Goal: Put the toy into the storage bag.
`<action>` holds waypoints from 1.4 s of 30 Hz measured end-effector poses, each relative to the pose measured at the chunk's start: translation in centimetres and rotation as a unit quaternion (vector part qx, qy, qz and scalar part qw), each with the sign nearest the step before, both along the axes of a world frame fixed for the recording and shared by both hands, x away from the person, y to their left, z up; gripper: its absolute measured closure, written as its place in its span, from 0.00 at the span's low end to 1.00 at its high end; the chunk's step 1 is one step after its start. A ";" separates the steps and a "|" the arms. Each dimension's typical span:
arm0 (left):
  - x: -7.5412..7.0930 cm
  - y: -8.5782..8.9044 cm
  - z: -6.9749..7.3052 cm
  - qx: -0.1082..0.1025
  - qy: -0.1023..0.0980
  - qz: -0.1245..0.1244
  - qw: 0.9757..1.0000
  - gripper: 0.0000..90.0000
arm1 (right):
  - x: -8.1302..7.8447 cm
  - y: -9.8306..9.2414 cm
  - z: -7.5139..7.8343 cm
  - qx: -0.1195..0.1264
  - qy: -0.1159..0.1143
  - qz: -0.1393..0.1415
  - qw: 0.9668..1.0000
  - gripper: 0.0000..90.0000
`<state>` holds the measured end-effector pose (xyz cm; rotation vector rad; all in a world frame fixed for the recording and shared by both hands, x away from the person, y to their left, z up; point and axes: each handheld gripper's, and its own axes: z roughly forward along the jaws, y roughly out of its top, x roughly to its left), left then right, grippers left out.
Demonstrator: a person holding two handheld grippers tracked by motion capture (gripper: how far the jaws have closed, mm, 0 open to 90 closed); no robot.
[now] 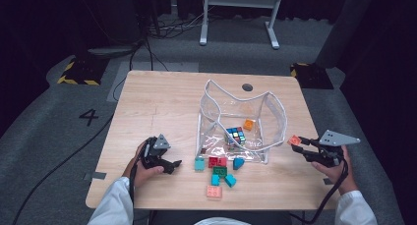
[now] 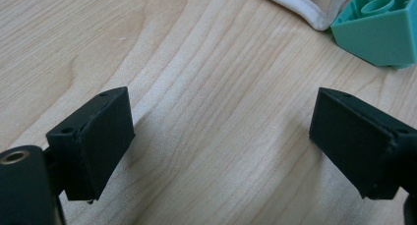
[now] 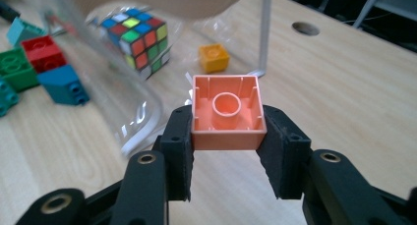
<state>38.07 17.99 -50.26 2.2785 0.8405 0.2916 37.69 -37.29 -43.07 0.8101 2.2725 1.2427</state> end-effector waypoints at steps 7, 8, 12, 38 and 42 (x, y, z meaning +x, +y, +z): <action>0.0 0.0 0.0 0.000 0.000 0.000 1.000 0.11 | 1.7 -0.3 3.6 0.017 -0.023 -0.017 0.999 0.66; 0.0 0.0 0.0 0.000 0.000 0.000 1.000 0.11 | 1.8 -0.2 4.2 0.016 -0.028 -0.018 0.999 0.66; 0.0 0.0 0.0 0.000 0.000 0.000 1.000 0.11 | 2.2 0.4 6.6 0.012 -0.042 -0.015 0.999 0.66; 0.0 0.0 0.0 0.000 0.000 0.000 1.000 0.11 | 5.0 6.6 11.8 0.004 -0.059 0.041 0.997 0.66; 0.0 0.0 0.0 0.000 0.000 0.000 1.000 0.11 | 5.2 8.0 11.8 0.003 -0.056 0.059 0.997 0.66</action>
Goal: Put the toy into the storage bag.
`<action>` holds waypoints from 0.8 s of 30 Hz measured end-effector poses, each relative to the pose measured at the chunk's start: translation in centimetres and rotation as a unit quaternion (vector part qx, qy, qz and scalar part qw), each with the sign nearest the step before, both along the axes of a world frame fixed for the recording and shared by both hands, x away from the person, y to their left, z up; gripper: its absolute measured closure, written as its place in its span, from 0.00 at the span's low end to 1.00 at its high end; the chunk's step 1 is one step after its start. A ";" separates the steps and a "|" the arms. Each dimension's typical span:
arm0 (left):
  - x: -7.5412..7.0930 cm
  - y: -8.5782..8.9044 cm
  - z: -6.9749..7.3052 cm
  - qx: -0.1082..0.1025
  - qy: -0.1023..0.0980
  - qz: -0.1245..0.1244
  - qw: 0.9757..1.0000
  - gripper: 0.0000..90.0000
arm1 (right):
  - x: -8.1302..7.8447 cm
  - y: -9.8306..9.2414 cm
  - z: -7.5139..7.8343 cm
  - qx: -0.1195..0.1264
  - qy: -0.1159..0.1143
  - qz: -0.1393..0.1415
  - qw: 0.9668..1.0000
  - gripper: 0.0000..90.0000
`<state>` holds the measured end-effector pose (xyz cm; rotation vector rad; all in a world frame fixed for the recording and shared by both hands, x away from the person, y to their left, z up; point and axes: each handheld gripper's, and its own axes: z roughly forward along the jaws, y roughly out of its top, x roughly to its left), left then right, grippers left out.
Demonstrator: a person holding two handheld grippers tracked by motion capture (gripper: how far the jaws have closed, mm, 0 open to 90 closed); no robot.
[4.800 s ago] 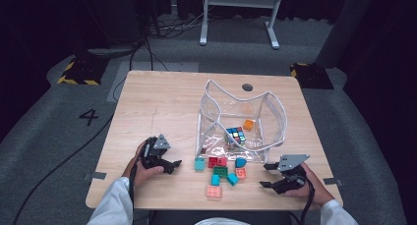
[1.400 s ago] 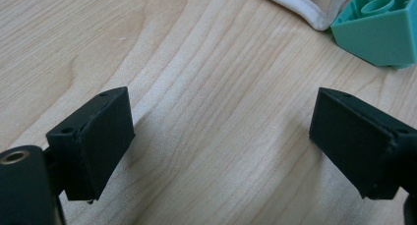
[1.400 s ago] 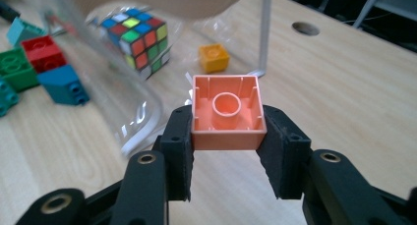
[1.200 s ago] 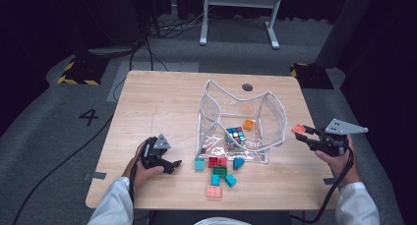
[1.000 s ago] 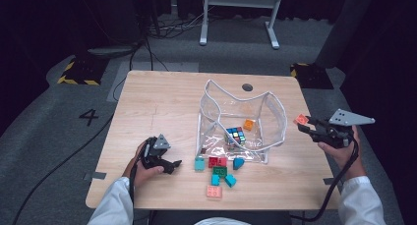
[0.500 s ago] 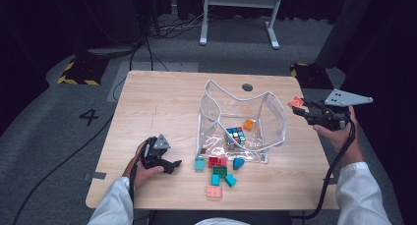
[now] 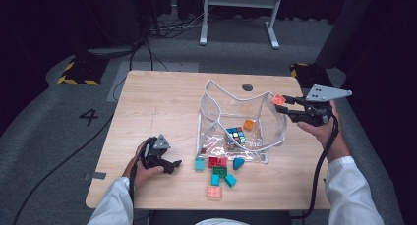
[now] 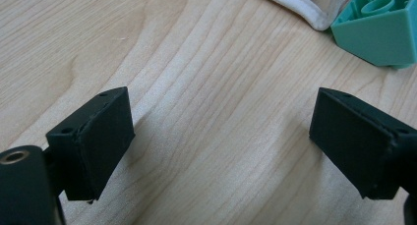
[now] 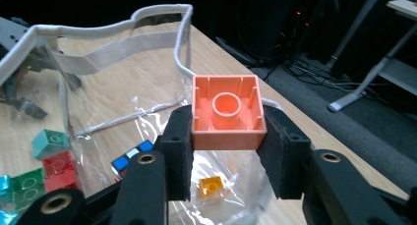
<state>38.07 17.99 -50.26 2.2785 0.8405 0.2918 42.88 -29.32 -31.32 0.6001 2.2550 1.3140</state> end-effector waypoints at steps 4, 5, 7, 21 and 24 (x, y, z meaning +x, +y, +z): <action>0.0 0.0 0.0 0.000 0.000 0.000 1.000 0.11 | 0.1 1.5 0.0 -0.012 0.002 0.020 1.000 0.66; 0.0 0.0 0.0 0.000 0.000 0.000 1.000 0.11 | 0.1 1.7 -0.1 -0.015 0.001 0.028 0.999 0.66; 0.0 0.0 0.0 0.000 0.000 0.000 1.000 0.11 | 0.1 2.7 -0.4 -0.031 -0.001 0.045 0.999 0.66; 0.0 0.0 0.0 0.000 0.000 0.000 1.000 0.11 | 1.6 7.3 -2.1 -0.135 0.041 0.081 0.987 0.66; 0.0 0.0 0.0 0.000 0.000 0.000 1.000 0.11 | 2.0 8.0 -2.4 -0.170 0.056 0.086 0.980 0.66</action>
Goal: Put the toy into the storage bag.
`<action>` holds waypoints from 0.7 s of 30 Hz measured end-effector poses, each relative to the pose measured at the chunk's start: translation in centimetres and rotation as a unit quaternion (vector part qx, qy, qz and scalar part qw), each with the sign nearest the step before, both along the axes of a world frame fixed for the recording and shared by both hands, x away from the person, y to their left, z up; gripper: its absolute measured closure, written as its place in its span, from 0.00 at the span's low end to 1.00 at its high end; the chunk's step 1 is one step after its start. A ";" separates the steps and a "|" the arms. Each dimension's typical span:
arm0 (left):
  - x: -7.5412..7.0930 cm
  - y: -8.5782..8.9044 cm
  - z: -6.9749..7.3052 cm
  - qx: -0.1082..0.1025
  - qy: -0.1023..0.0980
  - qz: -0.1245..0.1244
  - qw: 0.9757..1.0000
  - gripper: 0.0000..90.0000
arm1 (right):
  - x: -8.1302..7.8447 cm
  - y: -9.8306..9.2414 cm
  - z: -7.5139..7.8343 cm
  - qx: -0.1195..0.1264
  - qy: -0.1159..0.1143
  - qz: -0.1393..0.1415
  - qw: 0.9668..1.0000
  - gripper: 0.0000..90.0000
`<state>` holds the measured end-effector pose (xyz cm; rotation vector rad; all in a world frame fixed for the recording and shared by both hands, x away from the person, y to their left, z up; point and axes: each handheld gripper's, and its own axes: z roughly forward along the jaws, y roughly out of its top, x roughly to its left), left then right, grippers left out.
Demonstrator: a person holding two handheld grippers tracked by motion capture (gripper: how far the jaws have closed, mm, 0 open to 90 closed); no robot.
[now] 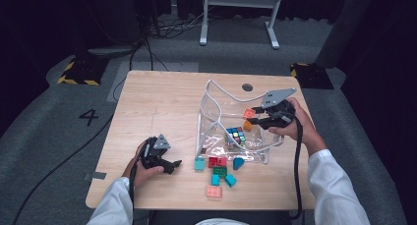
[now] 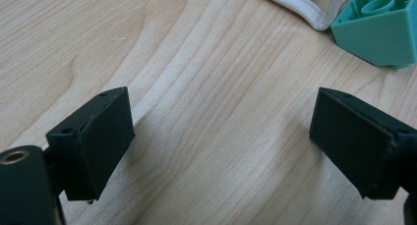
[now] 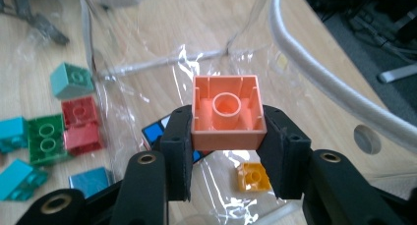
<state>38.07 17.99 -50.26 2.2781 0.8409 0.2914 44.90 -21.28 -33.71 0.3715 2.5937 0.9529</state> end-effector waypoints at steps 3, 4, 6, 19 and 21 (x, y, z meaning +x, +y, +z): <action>0.0 0.0 0.0 -0.001 0.002 -0.001 1.000 0.11 | 0.3 0.4 0.0 -0.021 0.015 -0.001 1.000 0.66; 0.0 0.0 0.0 -0.001 0.001 0.000 1.000 0.11 | 0.5 0.4 0.0 -0.032 0.015 0.001 0.999 0.66; 0.0 0.0 0.0 -0.001 0.001 0.000 1.000 0.11 | 0.8 0.6 -0.2 -0.052 0.020 -0.004 0.998 0.66; 0.0 0.0 0.0 -0.001 0.001 -0.001 1.000 0.11 | 1.9 -0.4 -2.0 -0.179 0.070 -0.043 0.980 0.66; 0.0 0.0 0.0 -0.002 0.002 -0.001 1.000 0.11 | 1.7 -0.6 -1.9 -0.186 0.067 -0.048 0.979 0.66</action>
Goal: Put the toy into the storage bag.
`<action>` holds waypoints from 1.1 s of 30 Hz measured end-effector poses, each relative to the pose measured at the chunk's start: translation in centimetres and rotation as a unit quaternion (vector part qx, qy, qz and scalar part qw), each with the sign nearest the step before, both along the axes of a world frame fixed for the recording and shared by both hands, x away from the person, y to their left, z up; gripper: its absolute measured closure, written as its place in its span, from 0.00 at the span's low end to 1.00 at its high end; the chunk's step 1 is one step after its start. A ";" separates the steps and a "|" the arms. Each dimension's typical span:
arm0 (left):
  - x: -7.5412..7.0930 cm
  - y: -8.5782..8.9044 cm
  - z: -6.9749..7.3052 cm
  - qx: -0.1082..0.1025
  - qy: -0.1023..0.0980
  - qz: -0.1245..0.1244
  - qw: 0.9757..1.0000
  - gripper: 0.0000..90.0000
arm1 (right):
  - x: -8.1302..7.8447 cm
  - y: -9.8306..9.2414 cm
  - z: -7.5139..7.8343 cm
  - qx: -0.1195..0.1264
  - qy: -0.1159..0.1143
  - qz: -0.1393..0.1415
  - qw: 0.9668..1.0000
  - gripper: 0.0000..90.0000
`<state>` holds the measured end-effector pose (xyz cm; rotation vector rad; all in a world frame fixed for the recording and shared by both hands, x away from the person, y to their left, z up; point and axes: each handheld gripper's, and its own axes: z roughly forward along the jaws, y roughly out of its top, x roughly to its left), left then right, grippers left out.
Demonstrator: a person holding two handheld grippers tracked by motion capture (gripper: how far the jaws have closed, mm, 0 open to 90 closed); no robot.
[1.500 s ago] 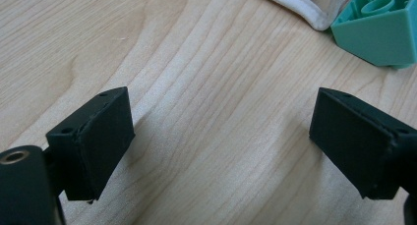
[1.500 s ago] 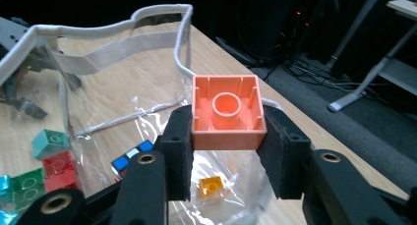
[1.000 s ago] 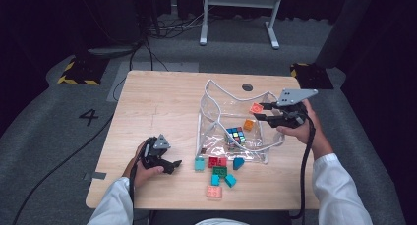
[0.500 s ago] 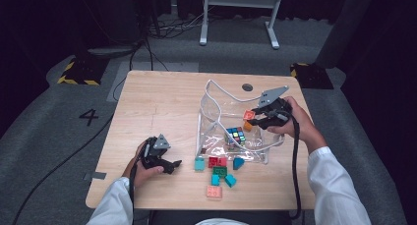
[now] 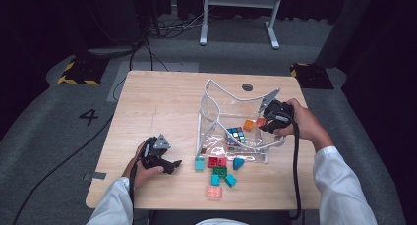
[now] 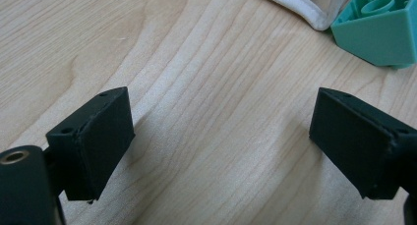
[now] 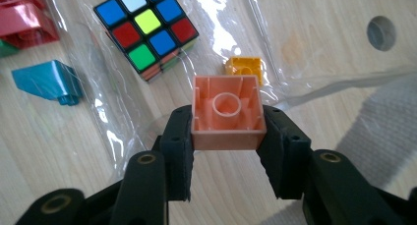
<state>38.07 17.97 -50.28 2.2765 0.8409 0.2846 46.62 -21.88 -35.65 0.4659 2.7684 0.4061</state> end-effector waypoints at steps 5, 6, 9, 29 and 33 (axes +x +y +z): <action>0.0 0.0 0.0 0.000 0.000 0.000 1.000 0.11 | -0.2 -0.3 0.4 -0.011 -0.013 0.001 1.000 0.66; 0.0 0.0 0.0 0.000 0.000 0.000 1.000 0.11 | -0.3 -0.3 0.4 -0.012 -0.012 -0.006 1.000 0.66; 0.0 0.0 0.0 0.000 0.000 0.000 1.000 0.11 | -0.4 -0.2 0.6 -0.004 -0.017 -0.001 1.000 0.66; 0.0 0.0 0.0 0.002 0.001 0.001 1.000 0.10 | -2.8 -3.3 2.5 0.176 -0.072 0.001 0.982 0.40; 0.0 0.0 0.0 0.002 0.001 0.001 1.000 0.10 | -4.2 -4.4 3.2 0.214 -0.095 0.002 0.972 0.36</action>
